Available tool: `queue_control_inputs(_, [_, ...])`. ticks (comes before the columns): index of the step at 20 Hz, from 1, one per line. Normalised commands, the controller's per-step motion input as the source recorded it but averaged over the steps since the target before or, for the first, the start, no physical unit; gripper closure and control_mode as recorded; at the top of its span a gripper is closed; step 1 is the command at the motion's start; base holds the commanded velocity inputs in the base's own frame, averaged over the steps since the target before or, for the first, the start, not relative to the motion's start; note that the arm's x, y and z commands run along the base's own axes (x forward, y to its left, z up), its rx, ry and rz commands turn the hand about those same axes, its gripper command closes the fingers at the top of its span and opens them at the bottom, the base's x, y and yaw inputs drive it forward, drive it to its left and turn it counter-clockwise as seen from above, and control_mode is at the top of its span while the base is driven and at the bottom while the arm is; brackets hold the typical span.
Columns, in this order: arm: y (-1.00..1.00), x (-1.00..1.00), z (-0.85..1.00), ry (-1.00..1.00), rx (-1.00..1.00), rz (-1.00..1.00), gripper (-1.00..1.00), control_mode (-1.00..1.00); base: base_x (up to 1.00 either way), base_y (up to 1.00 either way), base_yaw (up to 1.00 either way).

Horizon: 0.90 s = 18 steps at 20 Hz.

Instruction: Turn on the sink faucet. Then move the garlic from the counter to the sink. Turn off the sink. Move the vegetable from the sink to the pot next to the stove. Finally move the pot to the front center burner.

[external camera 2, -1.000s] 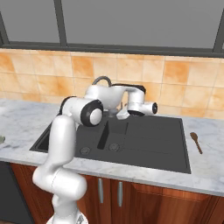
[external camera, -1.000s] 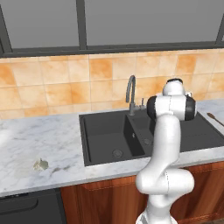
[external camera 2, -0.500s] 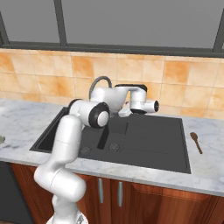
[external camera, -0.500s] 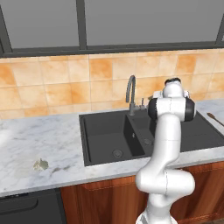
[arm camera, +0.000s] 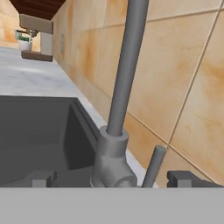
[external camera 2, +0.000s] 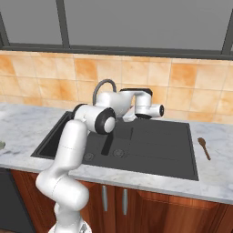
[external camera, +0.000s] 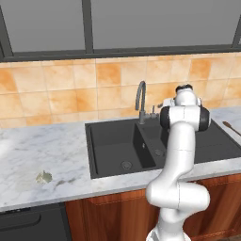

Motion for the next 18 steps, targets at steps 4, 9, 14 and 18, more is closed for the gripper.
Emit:
queue_control_inputs(4, [0.16,0.06,-0.01,0.00,0.00,0.01,-1.00,-1.00,0.00,0.00,0.00])
queue_control_inputs(9, [0.20,0.03,0.00,0.00,0.00,0.02,-1.00,-1.00,0.00,0.00,0.00])
queue_control_inputs(14, [0.18,0.04,0.00,0.00,0.00,0.02,-1.00,-1.00,0.00,0.00,0.00])
queue_control_inputs(18, [0.20,0.05,-0.01,0.00,0.00,0.01,-1.00,-1.00,0.00,0.00,0.00])
